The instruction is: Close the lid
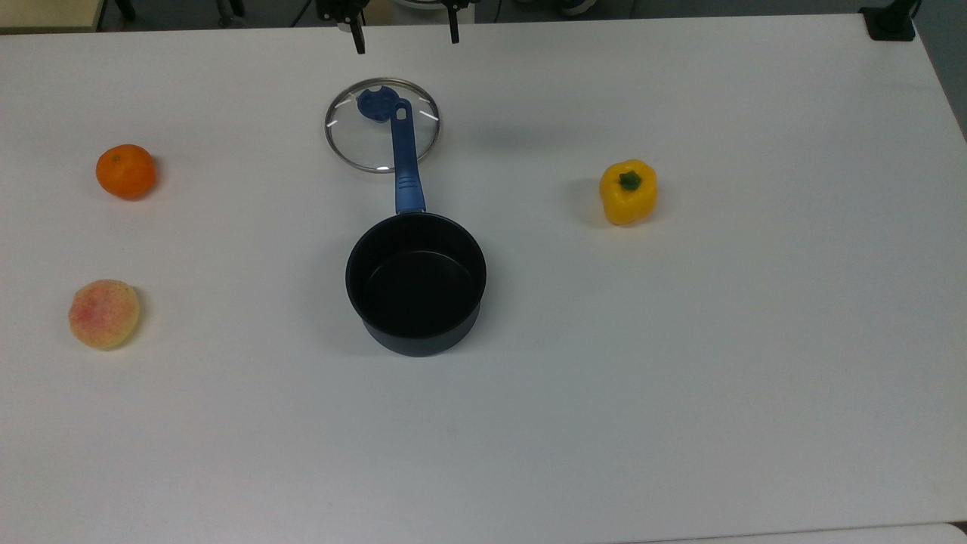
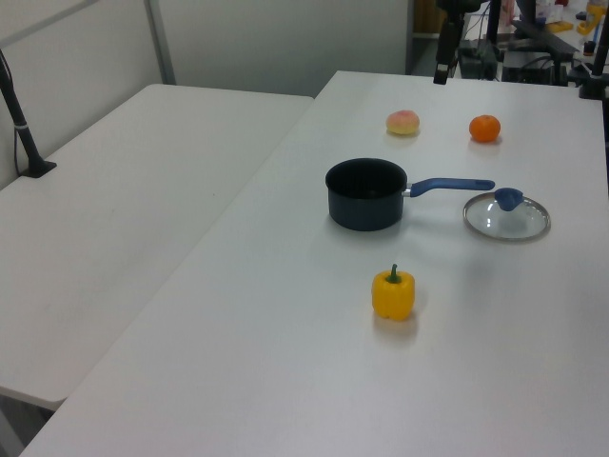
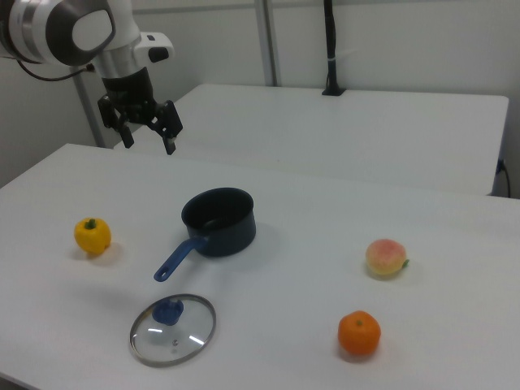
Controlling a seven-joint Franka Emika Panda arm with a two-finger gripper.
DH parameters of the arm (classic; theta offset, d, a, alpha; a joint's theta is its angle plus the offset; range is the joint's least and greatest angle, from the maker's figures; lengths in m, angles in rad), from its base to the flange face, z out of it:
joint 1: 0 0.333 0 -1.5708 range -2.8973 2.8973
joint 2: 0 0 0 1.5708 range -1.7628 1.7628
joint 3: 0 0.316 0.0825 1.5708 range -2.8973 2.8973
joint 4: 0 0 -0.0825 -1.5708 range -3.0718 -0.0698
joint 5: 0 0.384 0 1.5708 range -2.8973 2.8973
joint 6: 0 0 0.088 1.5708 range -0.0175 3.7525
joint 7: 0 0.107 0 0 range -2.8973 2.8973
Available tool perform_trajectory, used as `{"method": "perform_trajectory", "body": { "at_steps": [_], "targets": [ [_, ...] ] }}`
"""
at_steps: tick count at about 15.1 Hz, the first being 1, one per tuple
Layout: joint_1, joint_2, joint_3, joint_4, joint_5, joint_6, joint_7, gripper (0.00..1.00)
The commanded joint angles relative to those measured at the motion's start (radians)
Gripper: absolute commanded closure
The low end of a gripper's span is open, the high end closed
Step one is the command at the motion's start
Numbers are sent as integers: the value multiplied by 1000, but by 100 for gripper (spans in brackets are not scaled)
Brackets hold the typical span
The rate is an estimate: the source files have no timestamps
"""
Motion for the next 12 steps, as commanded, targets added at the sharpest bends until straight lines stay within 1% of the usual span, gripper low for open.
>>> {"method": "perform_trajectory", "body": {
  "at_steps": [1,5,8,11,12],
  "targets": [
    [5,-20,0,-21,-14,-6,11,0],
    [5,-23,2,-34,-14,-12,9,0],
    [3,-37,3,-34,-26,-82,3,0],
    [0,-52,43,-43,-102,-185,-18,0],
    [-3,-66,45,-61,-115,-223,-74,0]
  ]
}}
